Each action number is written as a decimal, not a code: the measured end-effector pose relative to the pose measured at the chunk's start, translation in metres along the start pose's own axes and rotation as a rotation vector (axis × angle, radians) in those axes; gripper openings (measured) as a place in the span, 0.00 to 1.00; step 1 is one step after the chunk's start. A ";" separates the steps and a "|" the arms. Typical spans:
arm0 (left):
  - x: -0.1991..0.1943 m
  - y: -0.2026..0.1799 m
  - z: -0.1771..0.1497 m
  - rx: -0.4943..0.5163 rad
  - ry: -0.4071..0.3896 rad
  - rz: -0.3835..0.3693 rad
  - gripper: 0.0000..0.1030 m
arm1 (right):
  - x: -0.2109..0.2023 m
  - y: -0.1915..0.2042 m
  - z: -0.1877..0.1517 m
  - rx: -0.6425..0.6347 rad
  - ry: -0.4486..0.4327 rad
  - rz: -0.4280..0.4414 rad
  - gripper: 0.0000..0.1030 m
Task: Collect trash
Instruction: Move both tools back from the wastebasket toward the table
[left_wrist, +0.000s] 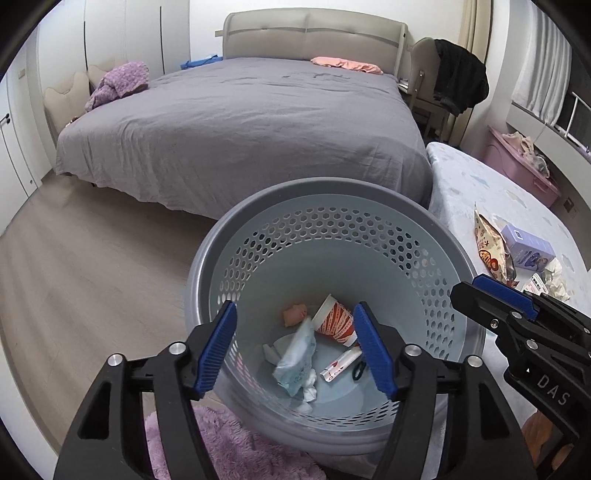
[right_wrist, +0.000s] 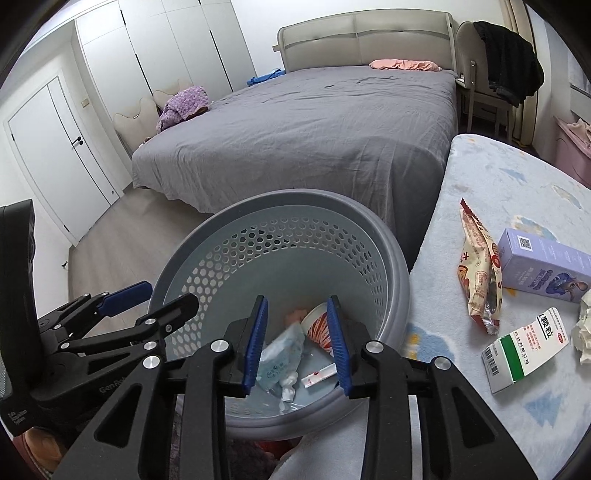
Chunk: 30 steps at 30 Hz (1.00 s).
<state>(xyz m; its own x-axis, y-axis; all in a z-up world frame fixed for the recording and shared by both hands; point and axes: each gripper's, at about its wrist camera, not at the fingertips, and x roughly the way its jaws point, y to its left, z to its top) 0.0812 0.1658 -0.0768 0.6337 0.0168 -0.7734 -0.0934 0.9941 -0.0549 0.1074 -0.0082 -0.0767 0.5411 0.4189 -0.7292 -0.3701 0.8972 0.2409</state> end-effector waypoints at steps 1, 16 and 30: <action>0.000 0.000 0.000 -0.002 -0.001 0.001 0.66 | 0.000 0.000 0.000 0.001 0.001 0.000 0.31; -0.011 0.001 -0.001 -0.006 -0.012 0.006 0.75 | -0.013 -0.007 -0.008 0.029 -0.012 -0.019 0.35; -0.028 -0.022 -0.003 0.037 -0.025 0.008 0.84 | -0.049 -0.034 -0.022 0.090 -0.073 -0.039 0.49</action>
<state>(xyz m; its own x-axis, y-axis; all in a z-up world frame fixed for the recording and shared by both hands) 0.0630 0.1436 -0.0556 0.6523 0.0266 -0.7575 -0.0702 0.9972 -0.0254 0.0774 -0.0625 -0.0635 0.6083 0.3896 -0.6915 -0.2801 0.9205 0.2722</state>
